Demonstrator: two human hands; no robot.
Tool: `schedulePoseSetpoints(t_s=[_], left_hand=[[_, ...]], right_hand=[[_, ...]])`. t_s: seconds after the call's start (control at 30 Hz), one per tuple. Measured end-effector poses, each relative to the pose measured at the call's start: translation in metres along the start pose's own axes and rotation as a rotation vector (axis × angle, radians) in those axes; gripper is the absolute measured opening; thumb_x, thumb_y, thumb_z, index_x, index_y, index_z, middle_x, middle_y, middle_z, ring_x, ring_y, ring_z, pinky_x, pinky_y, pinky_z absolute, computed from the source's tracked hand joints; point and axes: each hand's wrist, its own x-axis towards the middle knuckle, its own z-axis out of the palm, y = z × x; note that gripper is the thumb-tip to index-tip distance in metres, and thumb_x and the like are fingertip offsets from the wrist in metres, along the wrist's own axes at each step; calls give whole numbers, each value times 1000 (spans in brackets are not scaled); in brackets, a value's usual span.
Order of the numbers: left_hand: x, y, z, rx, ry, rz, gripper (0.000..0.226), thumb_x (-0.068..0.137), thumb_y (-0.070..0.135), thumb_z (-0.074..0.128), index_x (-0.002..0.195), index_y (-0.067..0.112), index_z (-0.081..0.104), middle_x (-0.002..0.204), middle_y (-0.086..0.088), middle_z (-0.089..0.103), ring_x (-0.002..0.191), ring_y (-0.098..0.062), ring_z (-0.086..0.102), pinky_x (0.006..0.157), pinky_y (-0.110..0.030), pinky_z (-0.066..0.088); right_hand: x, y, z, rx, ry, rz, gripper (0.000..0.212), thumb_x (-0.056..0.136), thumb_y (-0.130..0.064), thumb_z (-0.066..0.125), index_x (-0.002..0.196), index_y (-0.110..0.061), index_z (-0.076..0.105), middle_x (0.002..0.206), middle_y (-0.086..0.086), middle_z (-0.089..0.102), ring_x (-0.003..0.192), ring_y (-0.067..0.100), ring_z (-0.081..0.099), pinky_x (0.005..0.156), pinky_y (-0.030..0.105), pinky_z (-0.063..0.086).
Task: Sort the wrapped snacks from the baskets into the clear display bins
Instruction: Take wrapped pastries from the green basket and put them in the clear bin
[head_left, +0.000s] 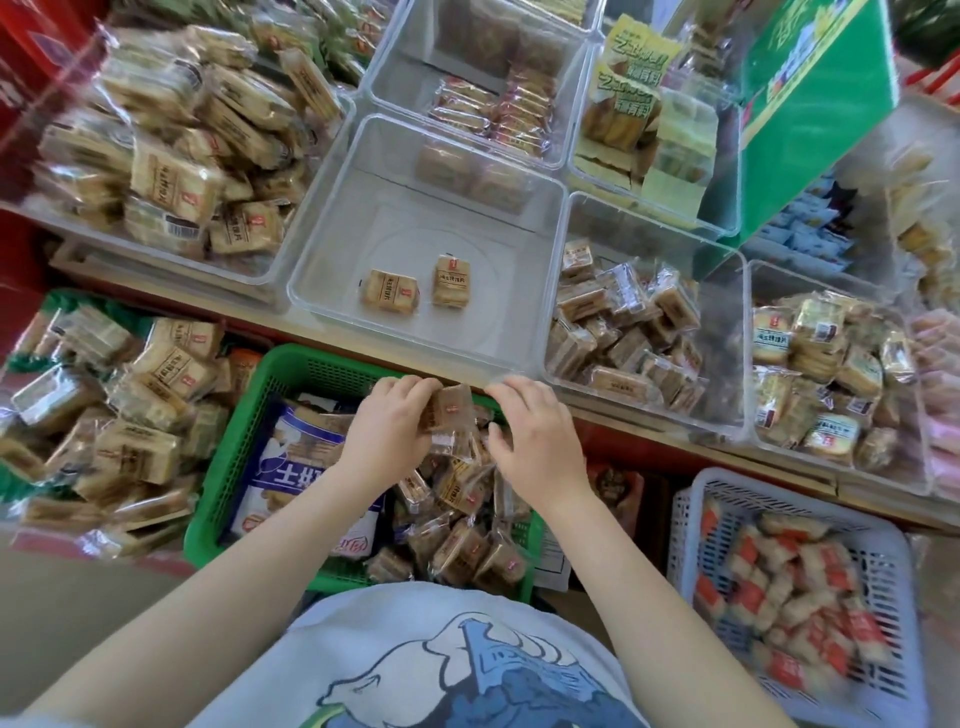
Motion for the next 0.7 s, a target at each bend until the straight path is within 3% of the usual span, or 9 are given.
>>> schedulePoseSetpoints(t_s=[0.1, 0.17, 0.27, 0.37, 0.5, 0.63, 0.7], left_hand=[[0, 21, -10, 37, 22, 142, 69, 73, 7, 74, 138, 13, 52, 130, -6, 60, 115, -31, 53, 99, -44, 46], [2, 34, -16, 33, 42, 185, 71, 71, 5, 74, 138, 10, 51, 128, -8, 61, 115, -31, 54, 100, -42, 45], [2, 44, -23, -48, 101, 139, 72, 76, 8, 74, 142, 9, 45, 135, -12, 56, 124, -30, 51, 102, -40, 44], [3, 39, -26, -62, 65, 12, 80, 87, 29, 70, 153, 17, 27, 148, -9, 42, 134, -25, 42, 102, -38, 44], [2, 29, -24, -39, -55, -109, 84, 92, 40, 63, 156, 23, 11, 137, -7, 49, 116, -23, 52, 82, -33, 51], [0, 22, -16, -35, -44, -165, 71, 95, 33, 58, 153, 20, 21, 131, -5, 53, 109, -20, 55, 74, -30, 53], [-1, 17, -13, -26, -51, -191, 66, 95, 29, 58, 152, 18, 26, 133, -4, 51, 113, -21, 54, 75, -31, 52]], right_hand=[[1, -5, -1, -13, -228, -12, 70, 85, -17, 69, 150, -14, 42, 154, 7, 41, 142, 26, 35, 109, 45, 37], [2, -5, -3, -20, -213, -13, 75, 80, -11, 73, 149, -9, 42, 151, 9, 46, 140, 28, 40, 109, 46, 41], [4, 7, -11, -43, -100, -13, 70, 73, -9, 79, 138, -4, 54, 132, 11, 61, 124, 32, 54, 99, 51, 50], [10, 28, -29, -10, 73, 83, 65, 78, -14, 79, 137, -6, 52, 122, 10, 63, 113, 28, 57, 97, 45, 51], [33, 62, -49, 28, 307, 336, 44, 89, -17, 67, 126, -9, 46, 103, 9, 55, 88, 22, 52, 68, 31, 46], [50, 99, -45, -42, 218, 564, 16, 96, -17, 55, 110, -11, 51, 118, 14, 51, 91, 29, 56, 69, 34, 44], [51, 108, -37, -87, 69, 648, 17, 99, -25, 49, 108, -12, 55, 120, 14, 53, 100, 31, 55, 85, 41, 47]])
